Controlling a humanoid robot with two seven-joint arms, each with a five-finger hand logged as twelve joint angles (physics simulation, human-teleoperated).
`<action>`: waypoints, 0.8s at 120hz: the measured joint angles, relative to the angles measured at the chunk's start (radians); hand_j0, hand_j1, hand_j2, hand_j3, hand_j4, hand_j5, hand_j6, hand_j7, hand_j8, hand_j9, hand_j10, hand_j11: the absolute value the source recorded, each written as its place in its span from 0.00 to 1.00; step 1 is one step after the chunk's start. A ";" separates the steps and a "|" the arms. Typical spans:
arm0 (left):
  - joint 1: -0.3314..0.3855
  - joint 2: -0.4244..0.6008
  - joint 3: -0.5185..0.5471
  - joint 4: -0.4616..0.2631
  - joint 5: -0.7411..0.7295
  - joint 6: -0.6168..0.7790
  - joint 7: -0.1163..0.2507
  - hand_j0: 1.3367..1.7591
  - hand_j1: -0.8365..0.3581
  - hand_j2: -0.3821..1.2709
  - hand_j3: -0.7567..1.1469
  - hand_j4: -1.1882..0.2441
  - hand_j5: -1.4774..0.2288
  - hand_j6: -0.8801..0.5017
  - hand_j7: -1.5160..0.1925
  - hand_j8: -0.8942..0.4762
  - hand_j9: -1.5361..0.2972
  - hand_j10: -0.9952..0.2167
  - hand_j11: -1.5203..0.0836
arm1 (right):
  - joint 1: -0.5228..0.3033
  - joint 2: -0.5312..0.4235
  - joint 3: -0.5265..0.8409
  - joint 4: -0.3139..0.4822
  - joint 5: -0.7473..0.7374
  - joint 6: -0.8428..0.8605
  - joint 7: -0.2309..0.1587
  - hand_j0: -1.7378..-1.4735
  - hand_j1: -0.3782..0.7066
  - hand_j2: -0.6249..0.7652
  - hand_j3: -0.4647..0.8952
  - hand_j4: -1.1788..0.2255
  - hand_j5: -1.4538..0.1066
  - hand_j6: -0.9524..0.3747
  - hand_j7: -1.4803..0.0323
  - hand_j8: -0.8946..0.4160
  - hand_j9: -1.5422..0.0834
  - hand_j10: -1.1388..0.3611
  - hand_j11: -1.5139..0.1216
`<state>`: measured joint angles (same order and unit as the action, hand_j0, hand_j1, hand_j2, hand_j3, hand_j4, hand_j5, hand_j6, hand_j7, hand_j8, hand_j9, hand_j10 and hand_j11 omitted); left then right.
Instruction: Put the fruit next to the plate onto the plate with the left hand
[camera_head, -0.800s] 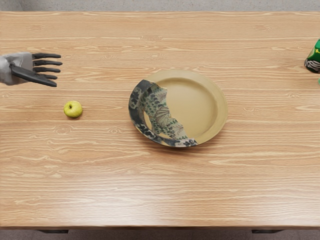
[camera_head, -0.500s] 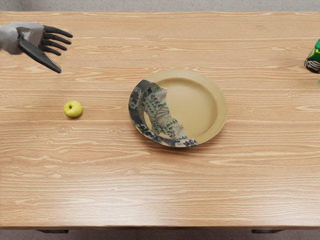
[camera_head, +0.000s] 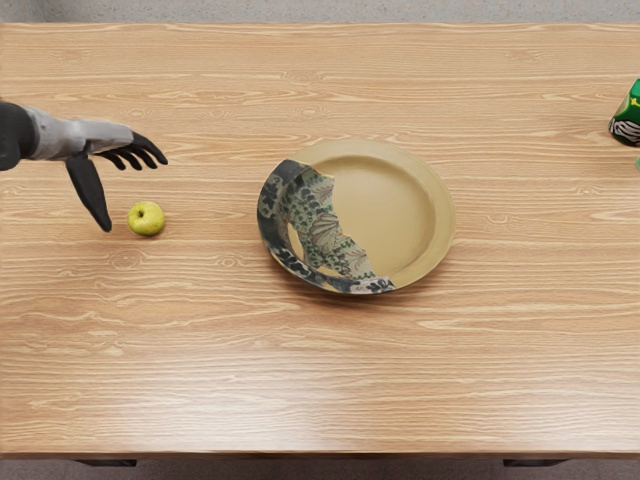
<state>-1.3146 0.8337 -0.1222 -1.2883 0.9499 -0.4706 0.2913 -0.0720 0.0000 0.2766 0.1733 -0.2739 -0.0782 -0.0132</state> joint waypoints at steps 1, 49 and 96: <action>0.000 -0.002 0.003 -0.005 0.009 0.008 0.004 0.76 0.76 0.26 0.40 0.67 0.69 0.47 0.71 0.48 0.67 0.63 0.76 | 0.000 0.000 0.000 0.000 0.000 0.000 0.000 0.30 0.07 0.44 0.34 0.81 0.90 0.69 0.95 0.66 0.92 0.74 0.90; 0.003 -0.033 0.140 -0.059 0.158 0.278 0.125 0.76 0.76 0.26 0.40 0.66 0.69 0.46 0.71 0.48 0.67 0.62 0.76 | 0.001 0.000 0.000 0.001 0.000 0.000 0.002 0.30 0.07 0.44 0.34 0.81 0.90 0.69 0.95 0.66 0.92 0.74 0.90; 0.023 -0.123 0.197 -0.054 0.160 0.369 0.213 0.76 0.75 0.26 0.40 0.65 0.68 0.45 0.70 0.47 0.66 0.61 0.75 | 0.007 0.000 0.003 0.006 0.001 0.004 0.011 0.30 0.07 0.44 0.34 0.81 0.90 0.69 0.95 0.66 0.92 0.74 0.90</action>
<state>-1.2915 0.7108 0.0751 -1.3425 1.1100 -0.1021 0.5041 -0.0646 0.0000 0.2796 0.1790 -0.2731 -0.0744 -0.0025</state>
